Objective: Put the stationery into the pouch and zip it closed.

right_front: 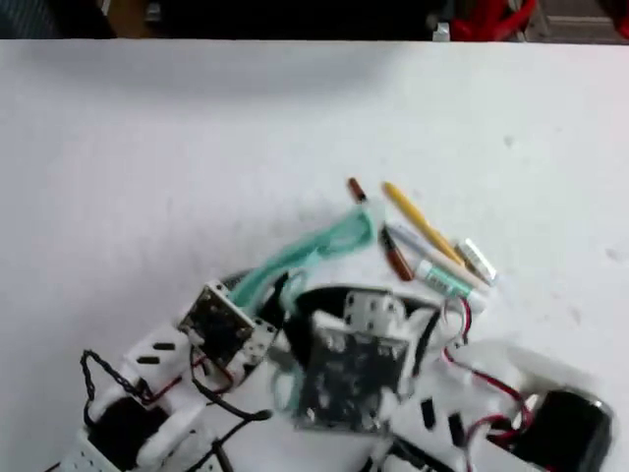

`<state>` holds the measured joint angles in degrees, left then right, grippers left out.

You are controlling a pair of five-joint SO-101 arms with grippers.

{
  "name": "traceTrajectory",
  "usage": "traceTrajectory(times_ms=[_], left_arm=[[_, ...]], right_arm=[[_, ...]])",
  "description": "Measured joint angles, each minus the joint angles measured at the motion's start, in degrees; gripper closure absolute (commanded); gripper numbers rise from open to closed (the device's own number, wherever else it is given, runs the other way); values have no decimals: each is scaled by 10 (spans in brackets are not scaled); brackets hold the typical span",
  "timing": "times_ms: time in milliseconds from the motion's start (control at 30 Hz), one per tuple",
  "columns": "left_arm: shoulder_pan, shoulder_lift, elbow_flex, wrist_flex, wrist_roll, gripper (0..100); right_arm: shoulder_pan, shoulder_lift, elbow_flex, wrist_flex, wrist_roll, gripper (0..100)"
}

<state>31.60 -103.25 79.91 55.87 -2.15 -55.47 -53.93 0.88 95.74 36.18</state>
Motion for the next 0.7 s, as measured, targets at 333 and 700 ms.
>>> traceTrajectory(times_ms=[333, 700], left_arm=[[21, 0, -4, 49, 0, 978], [28, -2, -11, 62, -14, 978]], right_arm=[[177, 14, 112, -120, 18, 981], [16, 21, 112, -115, -67, 981]])
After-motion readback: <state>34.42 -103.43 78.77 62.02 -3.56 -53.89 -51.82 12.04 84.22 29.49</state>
